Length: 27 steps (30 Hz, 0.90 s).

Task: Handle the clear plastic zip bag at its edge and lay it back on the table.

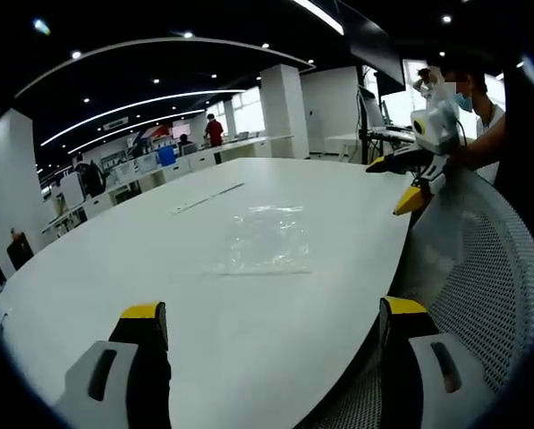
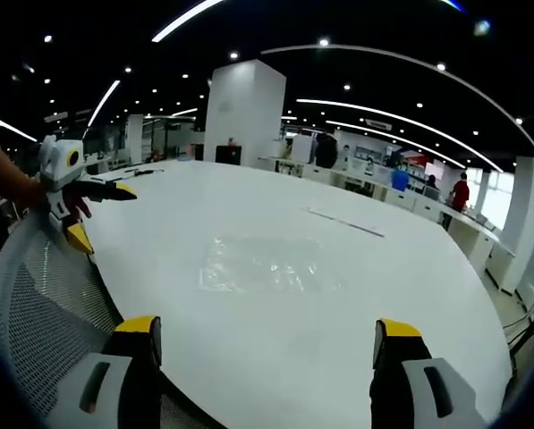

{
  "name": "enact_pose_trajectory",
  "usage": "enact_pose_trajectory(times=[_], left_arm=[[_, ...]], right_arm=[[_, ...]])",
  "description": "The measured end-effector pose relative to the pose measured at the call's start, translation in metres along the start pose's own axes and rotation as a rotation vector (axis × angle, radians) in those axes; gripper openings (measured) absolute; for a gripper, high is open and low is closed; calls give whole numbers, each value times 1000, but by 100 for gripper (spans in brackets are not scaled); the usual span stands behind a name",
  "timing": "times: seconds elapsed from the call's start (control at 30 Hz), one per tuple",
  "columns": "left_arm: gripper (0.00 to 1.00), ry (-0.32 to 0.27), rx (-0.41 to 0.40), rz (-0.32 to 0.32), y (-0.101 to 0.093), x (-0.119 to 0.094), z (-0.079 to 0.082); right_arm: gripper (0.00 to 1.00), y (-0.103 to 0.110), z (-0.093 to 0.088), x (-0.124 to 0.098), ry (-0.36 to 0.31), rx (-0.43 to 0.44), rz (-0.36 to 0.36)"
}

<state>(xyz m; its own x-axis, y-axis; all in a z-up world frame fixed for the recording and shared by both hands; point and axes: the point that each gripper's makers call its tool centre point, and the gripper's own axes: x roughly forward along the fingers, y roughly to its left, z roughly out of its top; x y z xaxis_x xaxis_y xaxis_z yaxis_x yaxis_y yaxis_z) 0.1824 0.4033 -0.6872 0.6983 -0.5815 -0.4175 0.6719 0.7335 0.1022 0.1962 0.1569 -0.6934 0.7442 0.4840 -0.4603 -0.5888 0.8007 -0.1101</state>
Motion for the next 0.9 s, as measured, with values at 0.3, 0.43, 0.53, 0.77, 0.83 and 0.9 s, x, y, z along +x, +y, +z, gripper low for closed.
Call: enact_pose_trajectory(times=[0.3, 0.43, 0.53, 0.77, 0.83, 0.9], left_arm=[[98, 9, 0, 8, 1, 0, -1], [98, 9, 3, 14, 2, 0, -1], [98, 9, -2, 18, 3, 0, -1], [99, 11, -2, 19, 2, -1, 0], [99, 12, 1, 16, 2, -1, 0], [99, 13, 4, 13, 1, -1, 0]], right_arm=[[99, -2, -2, 0, 7, 2, -6], [99, -2, -3, 0, 11, -1, -2], [99, -3, -4, 0, 11, 0, -1], [99, -5, -5, -1, 10, 9, -7], [99, -5, -6, -1, 10, 9, -8], [99, -5, -6, -1, 9, 10, -7]])
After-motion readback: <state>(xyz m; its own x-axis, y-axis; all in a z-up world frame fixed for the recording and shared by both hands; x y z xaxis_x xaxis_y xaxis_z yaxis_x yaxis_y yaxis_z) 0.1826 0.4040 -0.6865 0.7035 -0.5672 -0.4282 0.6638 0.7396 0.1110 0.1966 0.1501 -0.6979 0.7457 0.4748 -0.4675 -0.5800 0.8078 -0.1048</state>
